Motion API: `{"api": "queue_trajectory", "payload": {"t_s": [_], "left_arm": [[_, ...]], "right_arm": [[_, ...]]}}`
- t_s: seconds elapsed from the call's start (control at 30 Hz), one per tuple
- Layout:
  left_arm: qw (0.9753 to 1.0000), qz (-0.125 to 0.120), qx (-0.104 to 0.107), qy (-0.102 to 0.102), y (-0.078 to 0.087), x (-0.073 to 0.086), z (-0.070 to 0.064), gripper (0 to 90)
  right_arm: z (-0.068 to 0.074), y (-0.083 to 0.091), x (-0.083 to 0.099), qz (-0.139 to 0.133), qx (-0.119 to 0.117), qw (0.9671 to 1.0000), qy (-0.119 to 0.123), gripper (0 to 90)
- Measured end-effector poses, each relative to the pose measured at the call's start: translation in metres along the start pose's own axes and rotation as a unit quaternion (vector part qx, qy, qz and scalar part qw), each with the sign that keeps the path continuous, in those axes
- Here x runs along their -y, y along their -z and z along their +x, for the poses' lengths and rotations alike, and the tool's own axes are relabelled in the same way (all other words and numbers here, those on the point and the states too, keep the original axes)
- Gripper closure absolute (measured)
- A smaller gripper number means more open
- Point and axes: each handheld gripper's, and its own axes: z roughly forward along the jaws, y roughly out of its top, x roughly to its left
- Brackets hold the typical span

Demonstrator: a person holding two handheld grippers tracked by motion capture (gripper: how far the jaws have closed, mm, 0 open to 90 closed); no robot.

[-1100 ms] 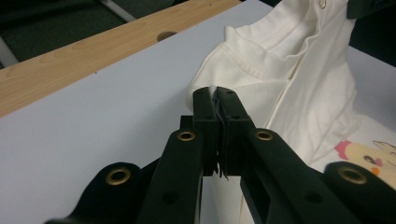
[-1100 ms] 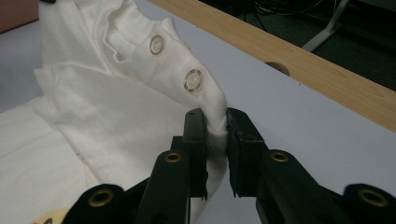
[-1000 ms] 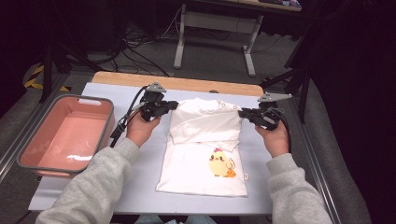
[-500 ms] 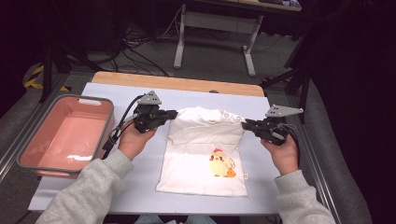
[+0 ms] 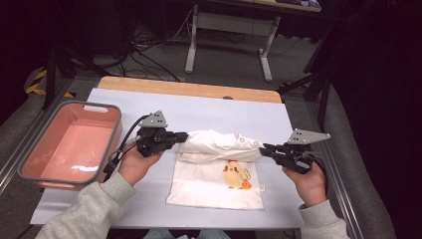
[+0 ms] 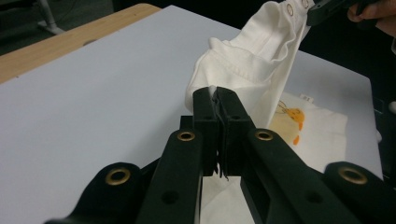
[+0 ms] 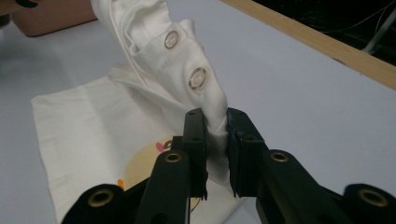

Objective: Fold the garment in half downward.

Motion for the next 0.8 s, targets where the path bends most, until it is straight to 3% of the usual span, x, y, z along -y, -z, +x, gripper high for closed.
{"api": "queue_trajectory", "payload": {"t_s": [0.47,0.8], "left_arm": [[0.9991,0.03,0.028,-0.01,0.005,0.032,-0.025,87.5],[0.9963,0.072,0.044,-0.016,-0.003,0.055,-0.032,87.1]], "right_arm": [[0.033,0.005,0.03,0.033,-0.024,0.9991,0.009,79.1],[0.046,0.001,0.047,0.061,-0.039,0.9971,0.024,78.5]]}}
